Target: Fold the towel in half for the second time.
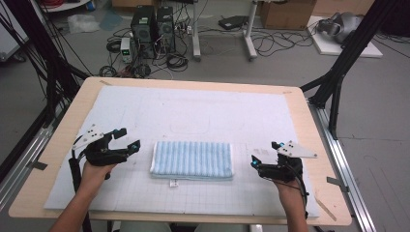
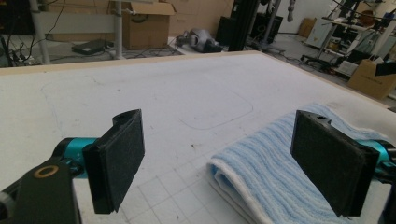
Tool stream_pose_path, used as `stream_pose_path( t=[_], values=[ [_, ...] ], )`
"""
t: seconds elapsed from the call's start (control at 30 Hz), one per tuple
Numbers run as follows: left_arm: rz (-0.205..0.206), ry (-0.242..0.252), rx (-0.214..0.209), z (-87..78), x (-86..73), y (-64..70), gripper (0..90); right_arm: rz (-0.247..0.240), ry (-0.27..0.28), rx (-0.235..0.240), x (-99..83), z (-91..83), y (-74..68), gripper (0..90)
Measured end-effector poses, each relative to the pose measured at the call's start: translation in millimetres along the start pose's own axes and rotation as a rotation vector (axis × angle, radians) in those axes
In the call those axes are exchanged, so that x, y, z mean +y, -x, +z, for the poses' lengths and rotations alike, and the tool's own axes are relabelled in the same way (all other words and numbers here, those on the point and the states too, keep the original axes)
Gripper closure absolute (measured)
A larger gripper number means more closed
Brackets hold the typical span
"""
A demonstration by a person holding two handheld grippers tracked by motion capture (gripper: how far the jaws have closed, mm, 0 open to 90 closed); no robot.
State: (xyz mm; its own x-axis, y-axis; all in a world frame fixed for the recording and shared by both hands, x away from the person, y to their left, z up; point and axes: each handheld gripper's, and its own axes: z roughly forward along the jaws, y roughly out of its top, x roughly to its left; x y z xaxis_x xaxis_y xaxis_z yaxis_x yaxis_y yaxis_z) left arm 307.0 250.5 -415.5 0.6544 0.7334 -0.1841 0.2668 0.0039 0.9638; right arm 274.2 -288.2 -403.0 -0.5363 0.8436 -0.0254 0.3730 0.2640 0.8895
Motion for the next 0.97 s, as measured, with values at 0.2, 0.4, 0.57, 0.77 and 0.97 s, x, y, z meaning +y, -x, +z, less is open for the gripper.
stream_pose_path(
  t=[0.2, 0.4, 0.57, 0.77, 0.97],
  values=[
    [0.007, -0.001, 0.012, -3.9, 0.4, -0.3, 18.9, -0.001, 0.003, -0.004, 1.0, 1.7, -0.9, 11.4],
    [0.012, -0.013, 0.009, -2.8, -0.5, -0.2, 19.2, 0.004, 0.002, 0.000, 0.0, 2.4, -0.6, 11.4],
    [0.012, -0.011, 0.012, -3.2, -0.2, -0.1, 19.3, 0.006, 0.004, -0.003, 0.0, 2.5, -0.7, 11.4],
    [0.008, -0.019, 0.011, -2.3, -1.0, -0.3, 19.6, 0.003, 0.005, -0.004, -0.5, 3.5, -0.2, 11.4],
    [0.008, -0.023, 0.016, -2.3, -1.5, -2.0, 19.6, 0.005, 0.002, -0.008, -0.9, 3.5, 0.8, 11.4]
  ],
)
